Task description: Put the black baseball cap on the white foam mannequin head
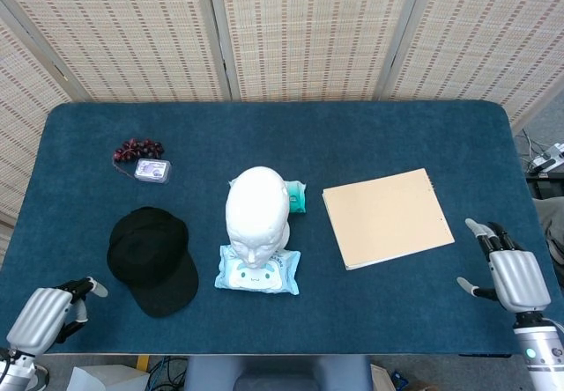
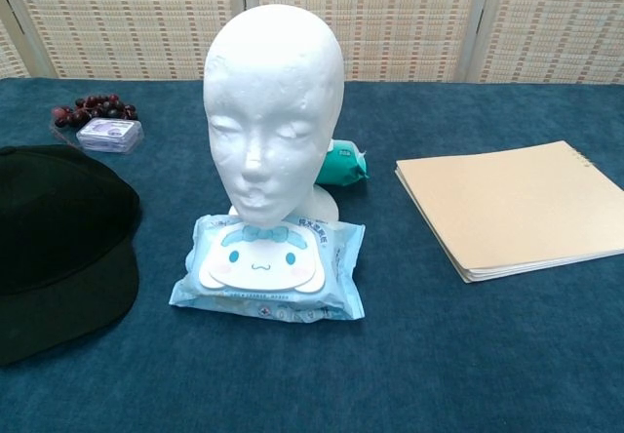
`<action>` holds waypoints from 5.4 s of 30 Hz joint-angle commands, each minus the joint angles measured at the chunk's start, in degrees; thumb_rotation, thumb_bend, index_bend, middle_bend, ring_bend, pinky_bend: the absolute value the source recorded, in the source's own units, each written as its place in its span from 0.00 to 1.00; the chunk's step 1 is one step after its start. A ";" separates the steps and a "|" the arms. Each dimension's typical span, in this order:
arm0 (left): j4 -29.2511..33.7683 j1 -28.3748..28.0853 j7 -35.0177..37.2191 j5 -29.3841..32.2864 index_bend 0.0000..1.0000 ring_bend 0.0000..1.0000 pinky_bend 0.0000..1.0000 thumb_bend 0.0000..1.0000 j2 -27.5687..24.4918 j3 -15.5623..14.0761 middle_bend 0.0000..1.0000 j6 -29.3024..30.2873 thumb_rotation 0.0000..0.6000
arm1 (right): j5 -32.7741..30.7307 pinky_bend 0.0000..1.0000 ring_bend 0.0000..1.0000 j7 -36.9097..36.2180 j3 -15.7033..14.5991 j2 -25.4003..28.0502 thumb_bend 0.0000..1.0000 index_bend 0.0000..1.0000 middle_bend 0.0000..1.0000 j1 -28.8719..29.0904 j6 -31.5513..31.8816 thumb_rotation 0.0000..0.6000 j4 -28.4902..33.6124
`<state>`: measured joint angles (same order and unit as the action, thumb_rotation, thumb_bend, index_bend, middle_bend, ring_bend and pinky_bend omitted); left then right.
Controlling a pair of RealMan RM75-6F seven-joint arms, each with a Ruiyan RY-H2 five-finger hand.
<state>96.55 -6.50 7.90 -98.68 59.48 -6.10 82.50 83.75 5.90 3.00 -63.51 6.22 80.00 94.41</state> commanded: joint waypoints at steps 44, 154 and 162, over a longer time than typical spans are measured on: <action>-8.97 -12.16 18.36 3.52 0.26 0.27 0.43 0.99 6.15 -1.96 0.24 -17.17 1.00 | -0.75 0.38 0.11 0.75 -0.15 -0.10 0.00 0.06 0.21 0.59 -1.01 1.00 0.12; -29.55 -3.25 -17.20 11.63 0.45 0.39 0.41 0.03 36.25 7.58 0.61 -0.18 1.00 | -0.01 0.38 0.11 -0.24 -0.53 0.30 0.00 0.06 0.21 0.29 -0.35 1.00 0.14; -30.39 -3.38 -17.91 12.96 0.45 0.39 0.41 0.04 36.95 8.27 0.61 -0.80 1.00 | -0.05 0.38 0.11 -0.25 -0.52 0.31 0.00 0.06 0.21 0.33 -0.46 1.00 0.10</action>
<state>66.21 -9.86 -9.92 -85.81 96.39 2.10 81.79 83.71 5.66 2.47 -63.20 6.55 79.54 94.52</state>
